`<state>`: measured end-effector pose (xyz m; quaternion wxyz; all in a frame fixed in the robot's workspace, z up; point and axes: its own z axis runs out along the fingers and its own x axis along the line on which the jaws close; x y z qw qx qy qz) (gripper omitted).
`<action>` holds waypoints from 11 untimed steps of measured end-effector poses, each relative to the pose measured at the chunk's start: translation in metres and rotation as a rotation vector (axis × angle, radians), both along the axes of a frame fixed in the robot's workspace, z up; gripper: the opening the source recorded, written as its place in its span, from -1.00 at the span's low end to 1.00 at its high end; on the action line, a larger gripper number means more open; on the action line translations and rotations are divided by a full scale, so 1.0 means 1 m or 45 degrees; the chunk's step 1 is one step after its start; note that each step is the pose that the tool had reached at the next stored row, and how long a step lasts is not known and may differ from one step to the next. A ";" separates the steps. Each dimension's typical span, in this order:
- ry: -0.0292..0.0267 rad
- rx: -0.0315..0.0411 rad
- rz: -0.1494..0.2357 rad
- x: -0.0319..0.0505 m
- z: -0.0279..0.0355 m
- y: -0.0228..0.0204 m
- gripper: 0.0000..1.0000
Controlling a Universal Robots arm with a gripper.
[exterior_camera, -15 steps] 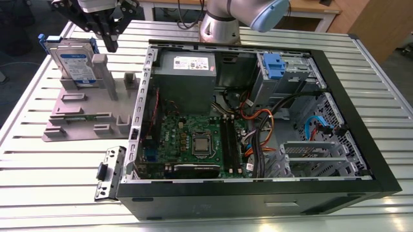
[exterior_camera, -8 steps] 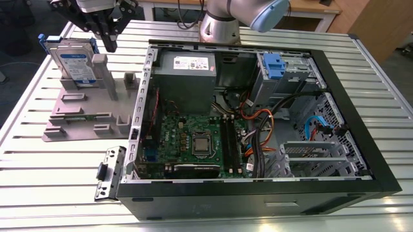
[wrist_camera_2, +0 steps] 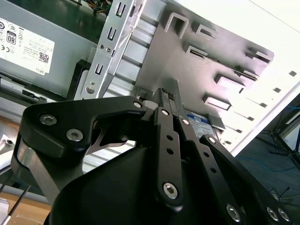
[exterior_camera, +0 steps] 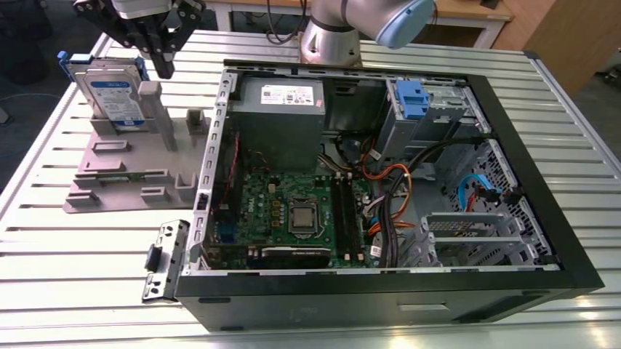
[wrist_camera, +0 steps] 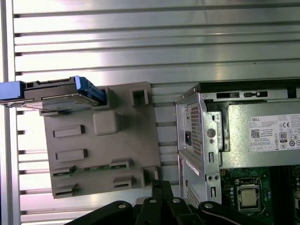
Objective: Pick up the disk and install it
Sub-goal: 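Reach for the disk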
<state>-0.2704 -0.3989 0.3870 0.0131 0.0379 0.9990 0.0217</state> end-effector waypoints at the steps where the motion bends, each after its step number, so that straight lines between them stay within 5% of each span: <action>1: 0.0000 0.0000 0.000 -0.0002 0.0000 0.0000 -0.80; 11: 0.0000 0.0000 0.000 -0.0027 -0.0001 0.0000 -0.80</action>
